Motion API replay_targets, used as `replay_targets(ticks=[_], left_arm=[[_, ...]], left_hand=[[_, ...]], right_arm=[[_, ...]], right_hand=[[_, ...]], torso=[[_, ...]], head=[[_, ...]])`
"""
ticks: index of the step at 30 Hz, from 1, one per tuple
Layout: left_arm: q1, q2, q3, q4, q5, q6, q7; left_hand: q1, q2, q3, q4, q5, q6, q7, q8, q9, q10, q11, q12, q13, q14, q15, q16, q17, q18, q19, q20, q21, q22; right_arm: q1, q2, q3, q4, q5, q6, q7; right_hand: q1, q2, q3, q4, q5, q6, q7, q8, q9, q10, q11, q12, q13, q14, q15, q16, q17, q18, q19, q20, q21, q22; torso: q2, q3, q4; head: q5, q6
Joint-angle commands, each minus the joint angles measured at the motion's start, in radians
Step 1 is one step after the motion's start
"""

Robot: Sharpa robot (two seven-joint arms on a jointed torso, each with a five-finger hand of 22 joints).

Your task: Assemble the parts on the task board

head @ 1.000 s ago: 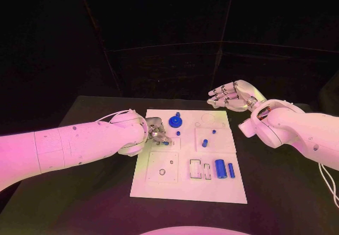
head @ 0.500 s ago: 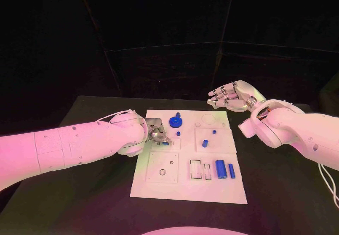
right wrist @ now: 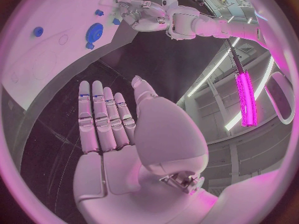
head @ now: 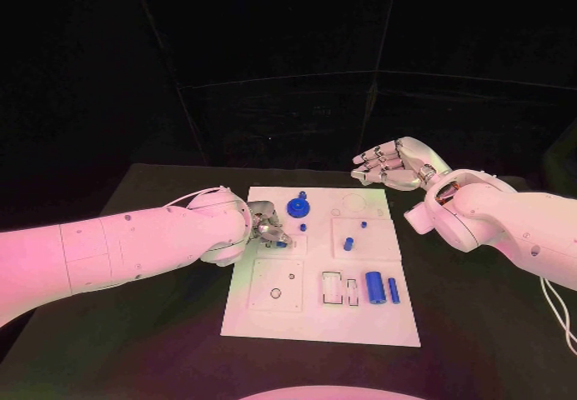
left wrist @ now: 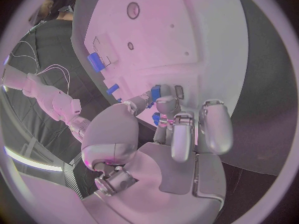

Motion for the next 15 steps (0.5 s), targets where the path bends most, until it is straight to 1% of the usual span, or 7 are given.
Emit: replay_targets(ticks=[1, 7, 9, 15], left_arm=[[-0.002, 0.004, -0.002, -0.003, 0.016, 0.038, -0.011], [-0.002, 0.011, -0.002, -0.011, 0.018, 0.039, -0.013], [-0.002, 0.013, -0.002, -0.016, 0.018, 0.039, -0.014], [-0.002, 0.017, -0.002, -0.027, 0.019, 0.039, -0.015]], left_hand=[[-0.014, 0.002, -0.004, 0.009, 0.002, 0.006, 0.001, -0.003, -0.003, 0.008, 0.001, 0.008, 0.006, 0.104, -0.008, 0.003, 0.263, -0.006, 0.005, -0.002, -0.002, 0.001], [-0.024, 0.003, -0.013, 0.017, 0.002, 0.011, -0.001, -0.003, -0.004, 0.011, 0.0, 0.014, 0.011, 0.104, -0.009, 0.003, 0.263, -0.006, 0.005, -0.003, -0.002, 0.001], [-0.033, 0.007, -0.018, 0.025, 0.002, 0.013, -0.001, -0.003, -0.004, 0.014, -0.001, 0.019, 0.015, 0.104, -0.009, 0.003, 0.263, -0.006, 0.006, -0.003, -0.001, 0.003], [-0.053, 0.016, -0.029, 0.042, 0.002, 0.02, -0.003, -0.004, -0.006, 0.02, -0.002, 0.027, 0.023, 0.104, -0.011, 0.003, 0.263, -0.007, 0.007, -0.005, 0.0, 0.006]], right_arm=[[0.002, 0.001, 0.001, 0.001, -0.002, 0.009, 0.003], [0.002, 0.004, 0.001, 0.002, -0.002, 0.011, 0.003], [0.002, 0.004, 0.001, 0.002, -0.002, 0.011, 0.003], [0.002, 0.005, 0.001, 0.002, -0.002, 0.011, 0.004]], right_hand=[[-0.005, 0.007, -0.003, -0.005, 0.003, -0.006, 0.024, 0.004, 0.001, -0.008, -0.001, 0.006, -0.001, -0.002, 0.004, -0.005, -0.001, 0.012, 0.006, -0.003, -0.004, -0.001], [-0.005, 0.007, -0.003, -0.005, 0.003, -0.006, 0.024, 0.004, 0.001, -0.008, -0.001, 0.006, -0.001, -0.002, 0.004, -0.005, -0.001, 0.012, 0.006, -0.003, -0.004, -0.001], [-0.005, 0.007, -0.003, -0.005, 0.003, -0.006, 0.024, 0.004, 0.001, -0.008, -0.001, 0.006, -0.001, -0.002, 0.004, -0.005, -0.001, 0.012, 0.006, -0.003, -0.004, -0.001], [-0.005, 0.007, -0.003, -0.005, 0.003, -0.006, 0.024, 0.004, 0.001, -0.008, -0.001, 0.006, -0.001, -0.002, 0.004, -0.005, -0.001, 0.012, 0.006, -0.003, -0.004, -0.001]], torso=[[0.001, -0.0002, -0.0001], [0.001, 0.0002, 0.0007], [0.0, -0.0005, 0.0008], [0.0, -0.0006, -0.0006]], head=[[-0.001, -0.001], [-0.001, -0.002], [-0.002, -0.002], [-0.001, -0.002]])
